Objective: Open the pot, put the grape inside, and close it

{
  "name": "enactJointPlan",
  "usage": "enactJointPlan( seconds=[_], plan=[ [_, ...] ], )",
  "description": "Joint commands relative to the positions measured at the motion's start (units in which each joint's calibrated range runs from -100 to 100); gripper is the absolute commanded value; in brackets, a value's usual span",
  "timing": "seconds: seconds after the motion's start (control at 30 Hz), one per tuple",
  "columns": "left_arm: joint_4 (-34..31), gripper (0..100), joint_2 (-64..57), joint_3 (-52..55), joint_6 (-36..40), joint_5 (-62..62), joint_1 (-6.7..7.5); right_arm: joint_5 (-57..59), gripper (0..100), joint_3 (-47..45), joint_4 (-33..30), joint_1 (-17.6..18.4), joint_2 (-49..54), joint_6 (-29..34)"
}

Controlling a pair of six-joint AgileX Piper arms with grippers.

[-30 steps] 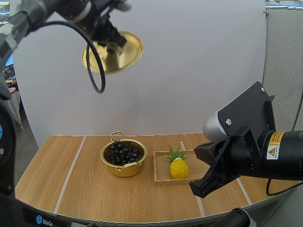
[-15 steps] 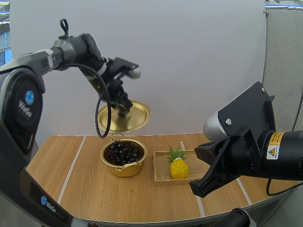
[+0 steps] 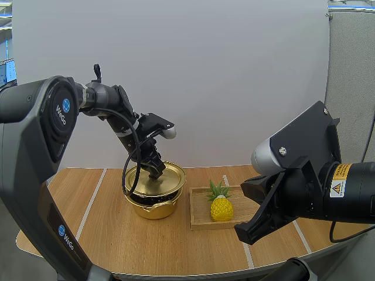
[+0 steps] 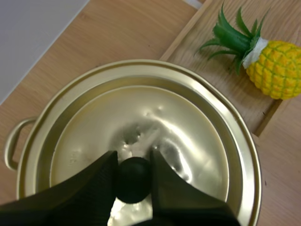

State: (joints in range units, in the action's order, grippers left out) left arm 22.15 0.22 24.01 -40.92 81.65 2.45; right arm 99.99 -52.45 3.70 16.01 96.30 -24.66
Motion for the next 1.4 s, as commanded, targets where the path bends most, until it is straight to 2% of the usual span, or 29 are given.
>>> enactJointPlan(
  seconds=[0.0, 0.8, 1.13, 1.37],
  plan=[
    [2.43, 0, -0.03, 1.18, -2.07, -4.68, 0.21, 0.01, 0, -0.28, -0.66, -0.18, 0.38, 0.08],
    [1.22, 0, 4.87, 3.07, -4.12, -7.80, 0.21, 0.01, 0, -0.28, -0.93, -1.26, 0.38, 0.08],
    [-3.62, 0, 4.85, 3.07, -2.79, -7.40, 0.21, 0.01, 0, -0.28, -0.93, -1.25, 0.38, 0.08],
    [-3.44, 0, 4.85, 3.07, -2.79, -5.62, 0.21, 0.01, 0, -0.28, -0.93, -1.25, 0.38, 0.08]
  ],
)
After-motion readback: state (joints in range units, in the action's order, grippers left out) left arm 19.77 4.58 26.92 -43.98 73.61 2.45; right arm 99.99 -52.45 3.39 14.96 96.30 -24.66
